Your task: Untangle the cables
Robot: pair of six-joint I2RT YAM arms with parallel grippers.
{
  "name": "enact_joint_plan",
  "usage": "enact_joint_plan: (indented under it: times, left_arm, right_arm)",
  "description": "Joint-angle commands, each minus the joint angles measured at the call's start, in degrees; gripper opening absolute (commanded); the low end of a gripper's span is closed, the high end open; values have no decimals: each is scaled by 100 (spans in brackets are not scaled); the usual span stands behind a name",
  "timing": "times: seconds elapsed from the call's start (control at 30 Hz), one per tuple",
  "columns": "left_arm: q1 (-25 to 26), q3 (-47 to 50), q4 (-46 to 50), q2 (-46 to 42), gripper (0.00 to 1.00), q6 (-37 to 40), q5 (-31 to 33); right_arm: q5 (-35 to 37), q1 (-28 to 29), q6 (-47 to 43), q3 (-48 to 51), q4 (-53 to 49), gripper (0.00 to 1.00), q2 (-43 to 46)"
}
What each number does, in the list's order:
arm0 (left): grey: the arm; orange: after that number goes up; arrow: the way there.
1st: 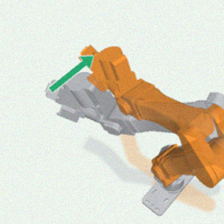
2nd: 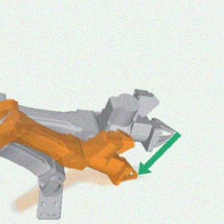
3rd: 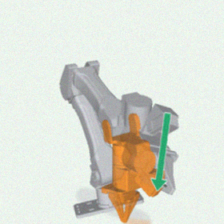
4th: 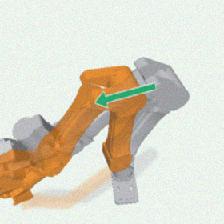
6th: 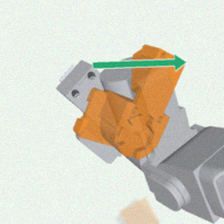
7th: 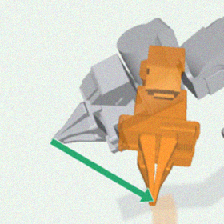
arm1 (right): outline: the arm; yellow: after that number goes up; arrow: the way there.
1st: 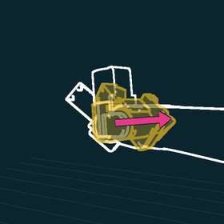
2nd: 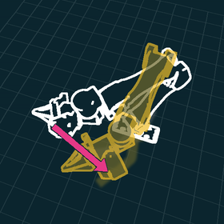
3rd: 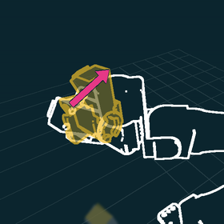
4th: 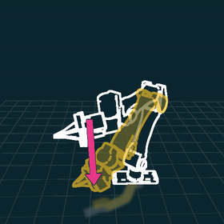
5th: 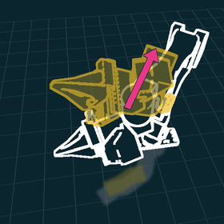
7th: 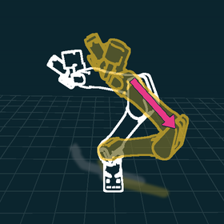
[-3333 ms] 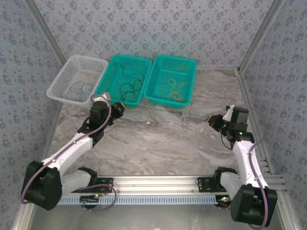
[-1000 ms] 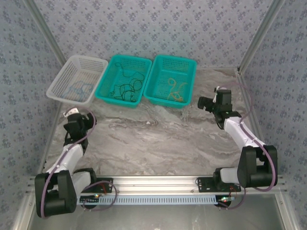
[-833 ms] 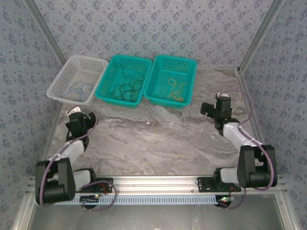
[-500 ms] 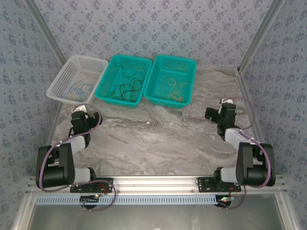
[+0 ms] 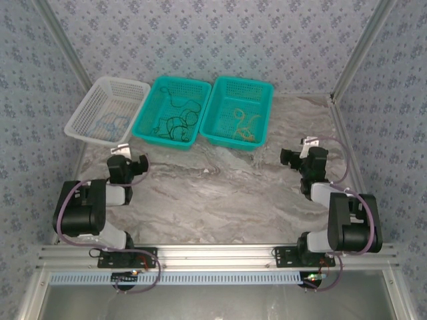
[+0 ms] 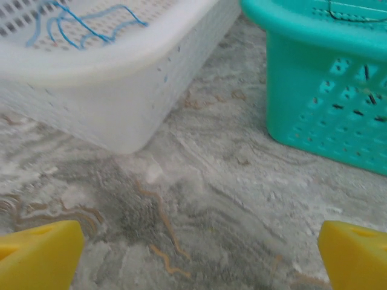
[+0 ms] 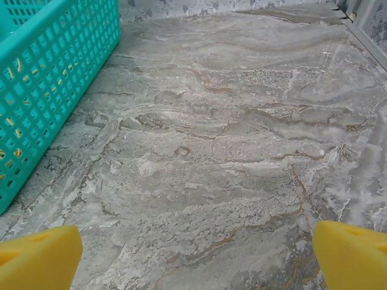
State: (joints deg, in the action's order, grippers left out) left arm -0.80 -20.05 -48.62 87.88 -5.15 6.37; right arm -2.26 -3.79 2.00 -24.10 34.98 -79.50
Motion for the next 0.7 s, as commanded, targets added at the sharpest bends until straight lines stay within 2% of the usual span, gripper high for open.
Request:
enact_joint_plan:
  times: [0.0,0.23,0.33,0.37,0.4,0.43,0.47,0.63,0.67]
  left_arm:
    - [172,-187,-120,-11,99,76,958]
    - [175,-174,-146,-6,99,67,969]
    - [172,-174,-148,0,99,71,971]
    - [176,-174,-146,-7,99,75,962]
    - [173,-168,-161,-5,99,77,959]
    - [173,-170,-165,-7,99,88,946]
    - [169,-166,-165,-6,99,82,946]
    - [176,-165,-165,-5,99,92,937]
    - [176,-166,-165,-3,99,86,937]
  right_arm:
    - [118,5,-206,261,846,100,-179]
    - [281,244,-441,927,2015,100,-191]
    - [323,412,-662,879,2305,100,-644]
    - [532,510,-726,737,2282,100,-822]
    - [782,523,-578,399,1529,100,-740]
    - [732,352,-322,190,1110,100,-755]
    - [430,119,-208,230,1241,100,-773]
    - [582,192,-253,201,1174,100,-769]
    - [271,170,-313,197,1173,100,-777]
